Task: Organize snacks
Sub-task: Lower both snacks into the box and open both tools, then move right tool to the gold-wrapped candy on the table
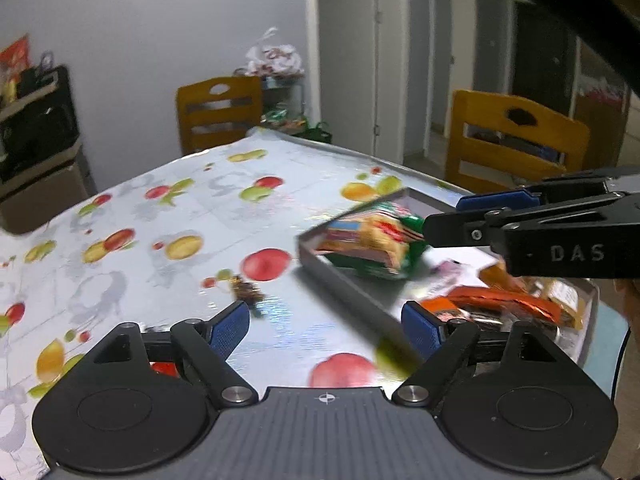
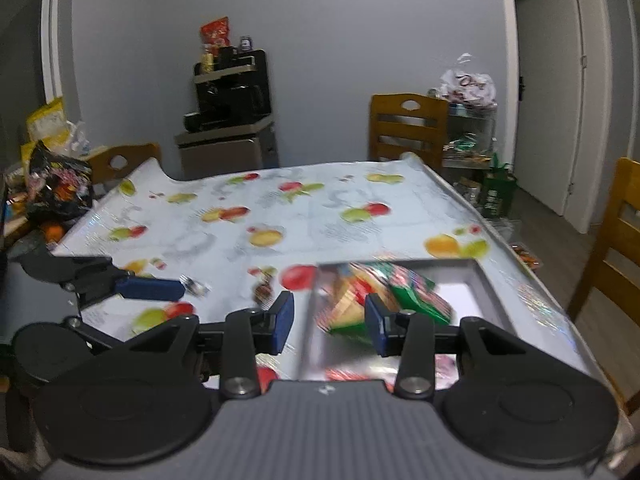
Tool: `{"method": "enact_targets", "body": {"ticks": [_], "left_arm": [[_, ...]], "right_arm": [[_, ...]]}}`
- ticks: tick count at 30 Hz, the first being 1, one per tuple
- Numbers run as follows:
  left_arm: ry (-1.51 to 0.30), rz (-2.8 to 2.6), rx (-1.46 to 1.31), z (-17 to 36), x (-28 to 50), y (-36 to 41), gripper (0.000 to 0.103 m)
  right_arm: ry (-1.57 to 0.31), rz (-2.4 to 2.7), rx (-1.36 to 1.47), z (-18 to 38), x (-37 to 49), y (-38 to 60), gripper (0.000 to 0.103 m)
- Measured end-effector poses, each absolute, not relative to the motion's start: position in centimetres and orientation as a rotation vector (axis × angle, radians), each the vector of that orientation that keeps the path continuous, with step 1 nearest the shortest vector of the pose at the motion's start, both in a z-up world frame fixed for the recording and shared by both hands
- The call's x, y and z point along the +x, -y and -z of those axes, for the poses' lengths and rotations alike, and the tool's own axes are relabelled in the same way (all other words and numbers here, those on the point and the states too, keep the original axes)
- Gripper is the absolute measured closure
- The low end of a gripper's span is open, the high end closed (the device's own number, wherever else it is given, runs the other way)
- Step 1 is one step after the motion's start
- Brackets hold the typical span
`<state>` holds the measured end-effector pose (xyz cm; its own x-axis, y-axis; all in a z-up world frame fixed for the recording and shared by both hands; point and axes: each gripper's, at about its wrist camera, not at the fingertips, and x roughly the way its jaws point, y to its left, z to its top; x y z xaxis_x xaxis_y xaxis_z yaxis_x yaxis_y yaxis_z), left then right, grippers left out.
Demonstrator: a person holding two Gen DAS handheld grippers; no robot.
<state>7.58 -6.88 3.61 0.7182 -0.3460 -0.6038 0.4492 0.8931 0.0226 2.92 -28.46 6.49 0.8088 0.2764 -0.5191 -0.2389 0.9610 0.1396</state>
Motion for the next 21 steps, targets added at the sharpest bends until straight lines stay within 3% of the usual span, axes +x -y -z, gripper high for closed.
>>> {"method": "enact_targets", "body": {"ticks": [9,21], "left_arm": [[-0.663,0.308,0.128,-4.7,11.2,0.3,0.014],[-0.781,0.272,0.076,0.2,14.2,-3.9,0.015]], "right_arm": [[-0.595,-0.350,0.140,-9.1,7.5,23.9,0.059],[-0.814,-0.339,0.194,-4.5,16.6,18.6,0.059]]}}
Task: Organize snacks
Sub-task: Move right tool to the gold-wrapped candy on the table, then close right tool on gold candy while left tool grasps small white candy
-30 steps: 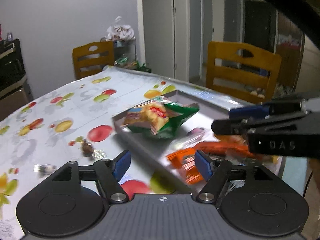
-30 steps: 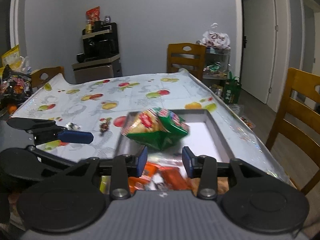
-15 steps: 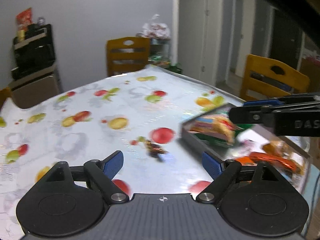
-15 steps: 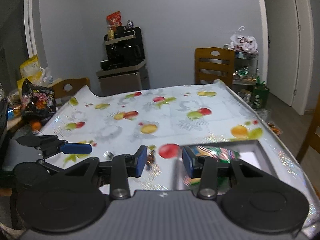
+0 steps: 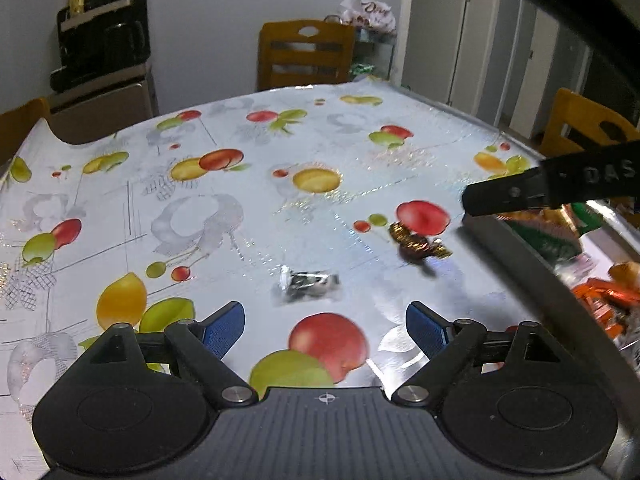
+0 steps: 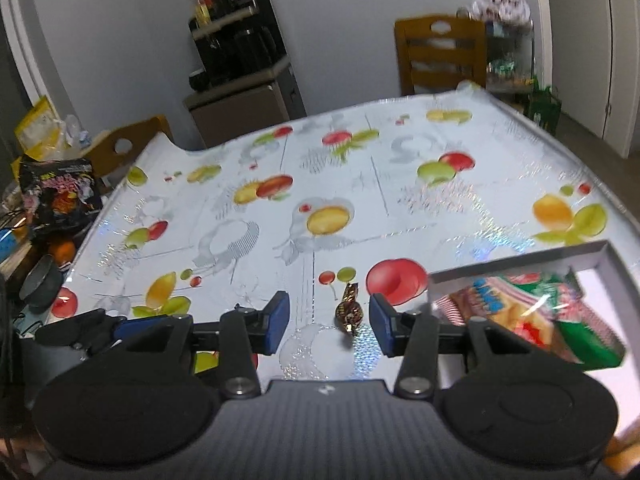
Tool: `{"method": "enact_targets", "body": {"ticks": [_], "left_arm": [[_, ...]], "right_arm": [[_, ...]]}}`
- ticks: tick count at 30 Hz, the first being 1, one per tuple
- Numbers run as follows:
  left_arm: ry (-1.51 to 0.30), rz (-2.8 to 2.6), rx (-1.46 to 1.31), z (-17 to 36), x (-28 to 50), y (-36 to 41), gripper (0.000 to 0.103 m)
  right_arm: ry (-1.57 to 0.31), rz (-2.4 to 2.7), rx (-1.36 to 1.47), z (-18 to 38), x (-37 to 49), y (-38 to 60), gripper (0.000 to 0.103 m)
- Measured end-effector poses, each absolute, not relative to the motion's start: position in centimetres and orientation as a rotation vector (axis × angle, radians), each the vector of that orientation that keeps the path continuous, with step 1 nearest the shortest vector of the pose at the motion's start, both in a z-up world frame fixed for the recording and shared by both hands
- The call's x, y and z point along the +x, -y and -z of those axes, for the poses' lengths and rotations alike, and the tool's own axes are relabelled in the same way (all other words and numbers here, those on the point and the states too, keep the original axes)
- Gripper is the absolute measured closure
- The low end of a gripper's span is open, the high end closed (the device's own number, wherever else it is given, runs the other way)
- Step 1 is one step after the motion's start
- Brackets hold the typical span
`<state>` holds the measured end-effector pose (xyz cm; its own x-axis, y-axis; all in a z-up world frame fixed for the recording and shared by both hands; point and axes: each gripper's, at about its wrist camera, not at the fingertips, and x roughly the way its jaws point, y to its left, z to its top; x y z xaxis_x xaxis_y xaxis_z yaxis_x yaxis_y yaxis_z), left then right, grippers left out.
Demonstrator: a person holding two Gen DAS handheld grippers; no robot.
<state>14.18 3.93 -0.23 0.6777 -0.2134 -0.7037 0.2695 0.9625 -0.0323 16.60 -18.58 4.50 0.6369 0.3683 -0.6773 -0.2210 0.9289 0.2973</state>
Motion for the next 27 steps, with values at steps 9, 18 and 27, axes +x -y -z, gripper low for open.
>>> {"method": "enact_targets", "body": {"ticks": [9,18,27], "left_arm": [[-0.734,0.228,0.043,2.1,15.4,-3.8,0.021],[-0.702,0.192,0.024,3.5,16.8,-2.6,0.024],[-0.714,0.189,0.083,4.1,17.6,-1.5,0.048]], "right_arm": [[-0.877,-0.295,0.166,-0.4,20.0,15.3,0.059],[-0.903,-0.255,0.173,1.6,21.7,14.6,0.059],[-0.914,-0.262,0.157,2.3,21.9,14.2,0.059]]}}
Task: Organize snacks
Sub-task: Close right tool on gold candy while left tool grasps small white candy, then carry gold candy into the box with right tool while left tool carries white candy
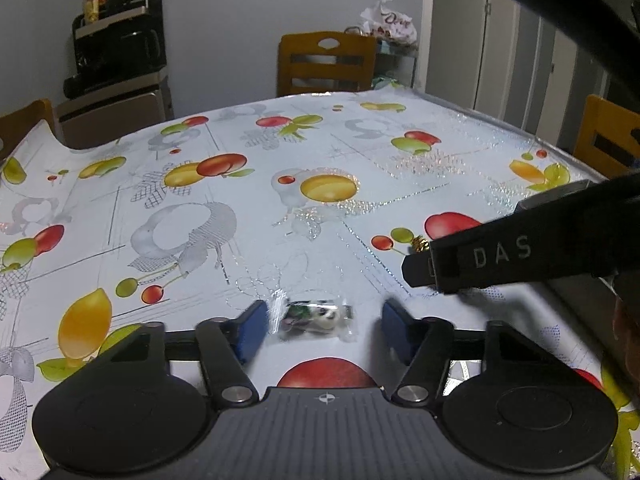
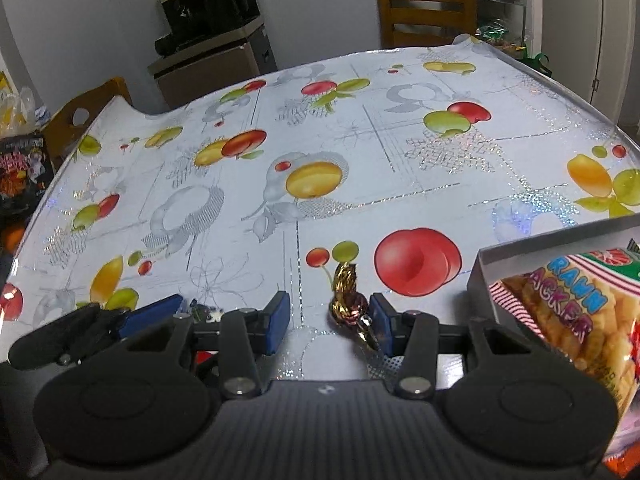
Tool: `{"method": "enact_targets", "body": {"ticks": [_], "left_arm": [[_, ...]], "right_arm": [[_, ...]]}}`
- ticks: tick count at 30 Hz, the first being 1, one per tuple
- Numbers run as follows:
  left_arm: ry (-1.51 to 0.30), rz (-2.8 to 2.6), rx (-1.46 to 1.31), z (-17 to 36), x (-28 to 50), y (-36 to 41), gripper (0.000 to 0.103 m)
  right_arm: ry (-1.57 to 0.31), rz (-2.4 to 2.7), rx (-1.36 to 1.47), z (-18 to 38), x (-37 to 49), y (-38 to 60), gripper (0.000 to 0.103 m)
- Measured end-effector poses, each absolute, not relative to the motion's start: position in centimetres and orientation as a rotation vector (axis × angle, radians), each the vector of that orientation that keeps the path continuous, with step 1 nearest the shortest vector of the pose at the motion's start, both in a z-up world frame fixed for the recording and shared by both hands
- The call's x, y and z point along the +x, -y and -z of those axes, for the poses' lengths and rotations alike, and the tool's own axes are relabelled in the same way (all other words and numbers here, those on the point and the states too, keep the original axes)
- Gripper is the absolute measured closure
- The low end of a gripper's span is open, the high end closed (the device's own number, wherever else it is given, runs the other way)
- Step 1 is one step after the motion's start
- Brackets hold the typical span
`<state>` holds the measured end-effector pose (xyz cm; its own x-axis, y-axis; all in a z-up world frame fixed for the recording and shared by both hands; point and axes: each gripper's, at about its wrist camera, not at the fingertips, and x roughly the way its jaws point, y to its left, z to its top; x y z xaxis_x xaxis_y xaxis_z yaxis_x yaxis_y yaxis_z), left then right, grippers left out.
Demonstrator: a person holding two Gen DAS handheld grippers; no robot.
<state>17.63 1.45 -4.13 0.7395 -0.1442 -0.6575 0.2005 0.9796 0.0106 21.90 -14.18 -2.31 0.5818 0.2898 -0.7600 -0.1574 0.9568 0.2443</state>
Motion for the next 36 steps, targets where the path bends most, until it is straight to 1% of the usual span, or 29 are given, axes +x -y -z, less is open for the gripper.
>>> {"method": "enact_targets", "body": {"ticks": [1,3,5,6,7,8,11,20,27,36], "left_arm": [[-0.710,0.191,0.080,4.1,17.6,-1.5,0.050],[-0.709,0.193,0.080,4.1,17.6,-1.5,0.059],[-0.707,0.197,0.080,4.1,17.6,-1.6,0.064],[-0.705,0.201,0.076,4.1,17.5,-1.7,0.066],[-0.703,0.201,0.076,4.1,17.5,-1.8,0.067],[-0.701,0.203,0.076,4.1,17.5,-1.8,0.068],[-0.694,0.223,0.057,4.0,17.1,-2.2,0.069],[-0.655,0.240,0.020,2.3,15.2,-3.0,0.070],[-0.672,0.267,0.058,1.0,13.0,-1.5,0.070],[-0.643,0.364,0.090,-1.3,9.2,2.2,0.070]], "right_arm": [[-0.917,-0.264,0.149,2.4,21.9,14.1,0.059],[-0.921,-0.265,0.144,2.7,21.8,14.0,0.059],[-0.914,-0.264,0.140,2.9,21.8,14.0,0.068],[-0.911,-0.260,0.135,2.9,21.8,14.0,0.071],[-0.909,-0.261,0.131,2.9,21.8,14.0,0.079],[-0.910,-0.265,0.130,2.9,21.8,14.1,0.080],[-0.909,-0.277,0.150,2.9,21.6,14.4,0.080],[-0.855,-0.316,0.200,1.0,18.9,16.4,0.080],[-0.820,-0.345,0.222,-1.1,15.0,18.9,0.080],[-0.720,-0.395,0.265,-4.6,7.3,23.7,0.080]]}}
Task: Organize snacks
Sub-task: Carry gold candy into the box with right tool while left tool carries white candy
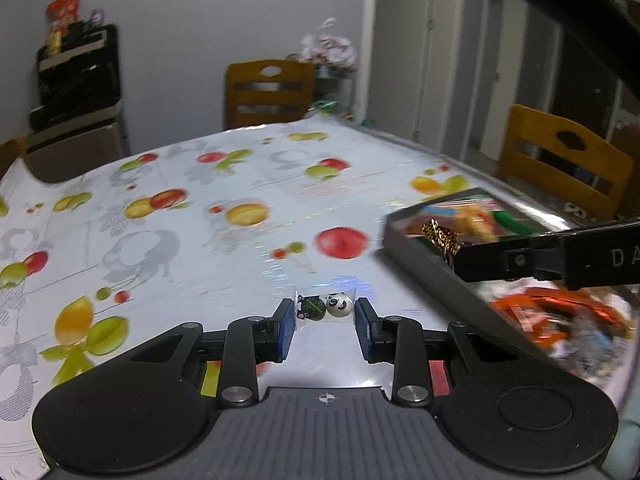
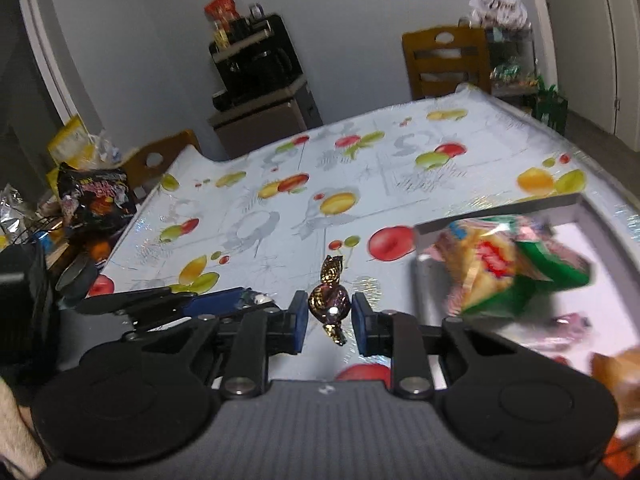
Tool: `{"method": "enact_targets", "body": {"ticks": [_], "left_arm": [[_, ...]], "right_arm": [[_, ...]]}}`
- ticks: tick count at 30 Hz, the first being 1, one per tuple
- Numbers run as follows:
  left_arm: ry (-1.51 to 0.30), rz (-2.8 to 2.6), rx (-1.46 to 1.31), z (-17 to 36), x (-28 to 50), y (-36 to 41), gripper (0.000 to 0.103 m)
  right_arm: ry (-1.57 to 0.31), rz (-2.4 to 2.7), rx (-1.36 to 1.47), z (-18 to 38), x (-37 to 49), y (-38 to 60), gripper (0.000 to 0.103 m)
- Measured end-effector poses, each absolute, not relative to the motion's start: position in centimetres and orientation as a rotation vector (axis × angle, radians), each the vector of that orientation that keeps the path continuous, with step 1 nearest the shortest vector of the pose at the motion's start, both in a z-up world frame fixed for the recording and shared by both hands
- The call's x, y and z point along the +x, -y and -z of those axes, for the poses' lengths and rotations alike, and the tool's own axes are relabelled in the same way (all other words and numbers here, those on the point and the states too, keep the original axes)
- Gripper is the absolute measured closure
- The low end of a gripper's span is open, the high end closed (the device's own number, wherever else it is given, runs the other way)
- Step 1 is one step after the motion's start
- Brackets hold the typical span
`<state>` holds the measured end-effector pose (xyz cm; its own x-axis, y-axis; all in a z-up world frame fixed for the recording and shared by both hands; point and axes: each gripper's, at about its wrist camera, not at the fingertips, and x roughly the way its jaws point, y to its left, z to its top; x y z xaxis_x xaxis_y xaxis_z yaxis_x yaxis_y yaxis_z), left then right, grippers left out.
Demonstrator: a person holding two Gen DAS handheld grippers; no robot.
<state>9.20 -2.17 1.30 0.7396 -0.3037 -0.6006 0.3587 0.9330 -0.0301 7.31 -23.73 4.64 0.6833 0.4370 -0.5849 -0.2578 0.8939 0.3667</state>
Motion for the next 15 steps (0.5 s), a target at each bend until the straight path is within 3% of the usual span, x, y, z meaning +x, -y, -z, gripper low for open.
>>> {"method": "enact_targets", "body": {"ticks": [15], "left_arm": [[-0.610,0.555,0.186,-2.3,6.2,11.5,0.069]], "right_arm": [[-0.709,-0.273,0.305,-4.3,-0.2,34.6,0.080]]}}
